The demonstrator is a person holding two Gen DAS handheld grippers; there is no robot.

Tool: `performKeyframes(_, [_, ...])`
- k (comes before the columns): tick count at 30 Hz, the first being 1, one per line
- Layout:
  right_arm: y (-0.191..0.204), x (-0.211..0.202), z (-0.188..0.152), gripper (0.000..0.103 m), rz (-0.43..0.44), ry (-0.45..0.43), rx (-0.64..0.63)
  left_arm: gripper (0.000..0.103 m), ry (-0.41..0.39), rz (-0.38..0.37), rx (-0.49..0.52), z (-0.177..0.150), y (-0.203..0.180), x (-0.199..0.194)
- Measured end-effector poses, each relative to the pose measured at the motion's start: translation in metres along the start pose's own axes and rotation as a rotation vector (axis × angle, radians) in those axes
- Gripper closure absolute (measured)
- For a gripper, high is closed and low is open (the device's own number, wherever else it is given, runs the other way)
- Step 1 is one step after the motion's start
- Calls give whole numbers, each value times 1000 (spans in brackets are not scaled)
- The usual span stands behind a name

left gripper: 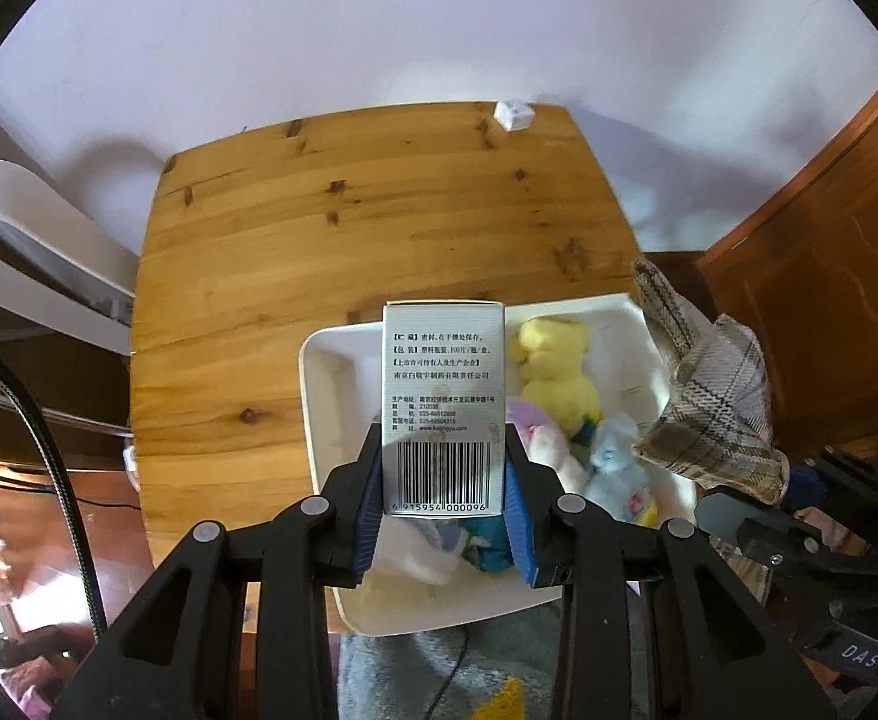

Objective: Organize objects
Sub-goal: 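Lower the white box with the left tool while the right tool lowers the plaid bow into the tray, then open both tools and move the right tool toward the small white box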

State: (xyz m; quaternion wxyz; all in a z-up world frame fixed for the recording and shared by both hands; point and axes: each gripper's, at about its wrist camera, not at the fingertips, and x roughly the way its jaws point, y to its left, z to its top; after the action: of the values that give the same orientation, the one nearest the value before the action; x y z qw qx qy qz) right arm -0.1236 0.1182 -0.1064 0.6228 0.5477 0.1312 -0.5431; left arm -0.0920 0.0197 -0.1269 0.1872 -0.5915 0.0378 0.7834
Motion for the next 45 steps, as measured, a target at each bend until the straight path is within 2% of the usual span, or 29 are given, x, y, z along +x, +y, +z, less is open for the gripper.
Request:
performKeyframes(7, [-8, 16, -4, 71, -13, 51, 56, 65, 16, 50, 15, -7, -1, 13])
performKeyframes(17, [-14, 28, -3, 67, -42, 77, 86, 65, 37, 61, 28, -6, -4, 22])
performKeyframes(19, [-15, 30, -3, 61, -44, 86, 92, 64, 42, 59, 30, -7, -4, 23])
performKeyframes(21, [-15, 30, -3, 48, -44, 87, 95, 64, 50, 61, 30, -7, -4, 24])
performKeyframes(24, [-12, 27, -2, 38, -53, 74, 91, 51, 64, 63, 18, -7, -3, 26])
performKeyframes(25, [-11, 26, -2, 38, -54, 69, 89, 45, 64, 68, 12, -8, -2, 26])
performKeyframes(30, [-10, 24, -2, 37, -55, 64, 90, 37, 63, 92, -7, -7, 0, 24])
performKeyframes(45, [1, 13, 2, 37, -68, 26, 51, 36, 26, 91, -37, -8, 3, 10])
